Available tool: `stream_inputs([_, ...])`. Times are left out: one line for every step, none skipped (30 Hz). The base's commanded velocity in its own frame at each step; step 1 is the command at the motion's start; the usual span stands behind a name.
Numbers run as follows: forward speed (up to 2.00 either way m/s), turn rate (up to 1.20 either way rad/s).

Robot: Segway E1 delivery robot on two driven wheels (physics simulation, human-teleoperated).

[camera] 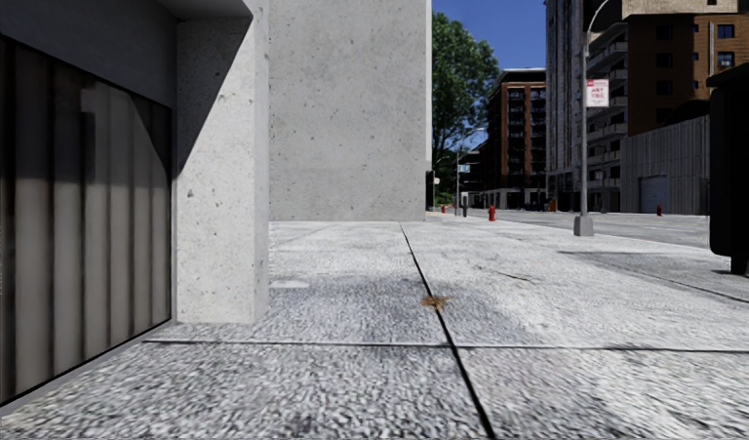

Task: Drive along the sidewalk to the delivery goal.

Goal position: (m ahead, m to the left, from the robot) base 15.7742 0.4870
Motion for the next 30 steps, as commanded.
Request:
stream_inputs([2.00, -0.31])
stream_inputs([2.00, -0.26])
stream_inputs([2.00, -0.26])
stream_inputs([2.00, -0.01])
stream_inputs([2.00, 0.00])
stream_inputs([2.00, 0.00])
stream_inputs([2.00, 0.00])
stream_inputs([2.00, 0.00])
stream_inputs([2.00, 0.00])
stream_inputs([2.00, 0.00])
stream_inputs([2.00, 0.00])
stream_inputs([2.00, 0.00])
stream_inputs([2.00, 0.00])
stream_inputs([2.00, 0.00])
stream_inputs([2.00, 0.00])
stream_inputs([2.00, 0.00])
stream_inputs([2.00, 0.00])
stream_inputs([2.00, 0.00])
stream_inputs([2.00, 0.00])
stream_inputs([2.00, 0.00])
stream_inputs([2.00, 0.00])
stream_inputs([2.00, 0.00])
stream_inputs([2.00, 0.00])
stream_inputs([2.00, 0.00])
stream_inputs([2.00, 0.00])
stream_inputs([2.00, 0.00])
stream_inputs([2.00, 0.00])
stream_inputs([2.00, 0.00])
stream_inputs([2.00, 0.00])
stream_inputs([2.00, 0.00])
